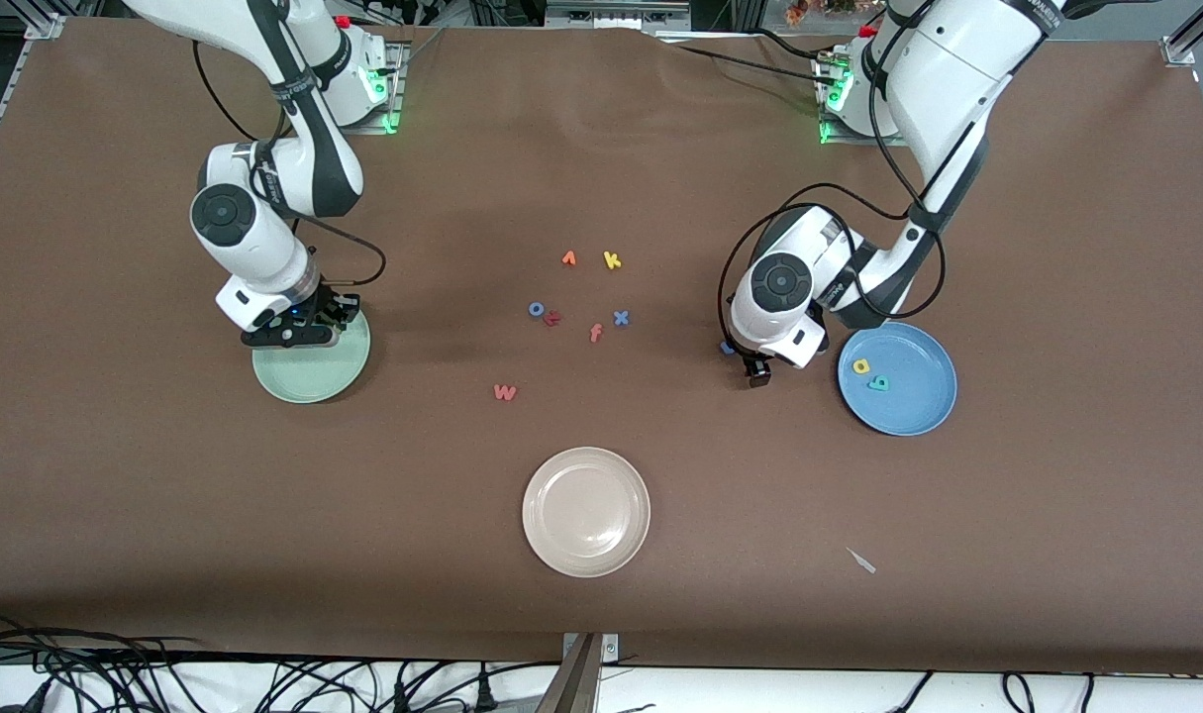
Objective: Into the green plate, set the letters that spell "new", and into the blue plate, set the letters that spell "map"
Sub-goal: 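Pick up the blue m while the right gripper picks up the pink M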
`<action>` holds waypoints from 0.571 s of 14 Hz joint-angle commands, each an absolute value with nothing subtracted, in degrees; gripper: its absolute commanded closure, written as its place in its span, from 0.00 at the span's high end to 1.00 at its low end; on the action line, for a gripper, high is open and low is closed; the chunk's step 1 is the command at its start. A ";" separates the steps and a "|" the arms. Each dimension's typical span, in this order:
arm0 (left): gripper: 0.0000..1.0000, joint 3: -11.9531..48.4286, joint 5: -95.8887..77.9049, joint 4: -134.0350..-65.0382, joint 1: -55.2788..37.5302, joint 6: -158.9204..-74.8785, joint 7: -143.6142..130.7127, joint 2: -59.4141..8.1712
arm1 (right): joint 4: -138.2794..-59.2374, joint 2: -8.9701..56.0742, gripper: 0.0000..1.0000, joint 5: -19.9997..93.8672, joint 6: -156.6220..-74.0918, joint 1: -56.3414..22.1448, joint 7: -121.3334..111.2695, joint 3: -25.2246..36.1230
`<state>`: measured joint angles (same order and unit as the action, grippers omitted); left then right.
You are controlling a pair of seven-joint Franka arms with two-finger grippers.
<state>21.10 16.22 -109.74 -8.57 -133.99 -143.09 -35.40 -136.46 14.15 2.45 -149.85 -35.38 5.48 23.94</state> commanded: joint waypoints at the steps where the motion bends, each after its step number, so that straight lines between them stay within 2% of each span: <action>1: 1.00 20.92 18.02 -109.78 -9.23 -134.82 -146.34 -36.47 | -138.25 13.10 0.51 3.25 -152.31 -35.51 3.52 24.26; 2: 1.00 20.92 17.84 -109.69 -9.23 -134.82 -146.34 -36.47 | -138.25 13.10 0.63 3.34 -152.23 -35.51 3.60 24.26; 5: 0.99 20.92 17.67 -109.16 -9.23 -134.82 -146.34 -36.47 | -138.08 13.10 0.68 3.43 -152.23 -35.51 4.30 24.26; 8: 0.92 20.92 17.49 -108.90 -9.75 -134.82 -147.39 -36.47 | -136.94 13.53 0.68 3.52 -152.49 -35.60 6.49 23.82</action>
<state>21.11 16.22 -109.41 -8.80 -134.85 -145.00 -36.60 -137.25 14.12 2.45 -151.97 -35.39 5.68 24.00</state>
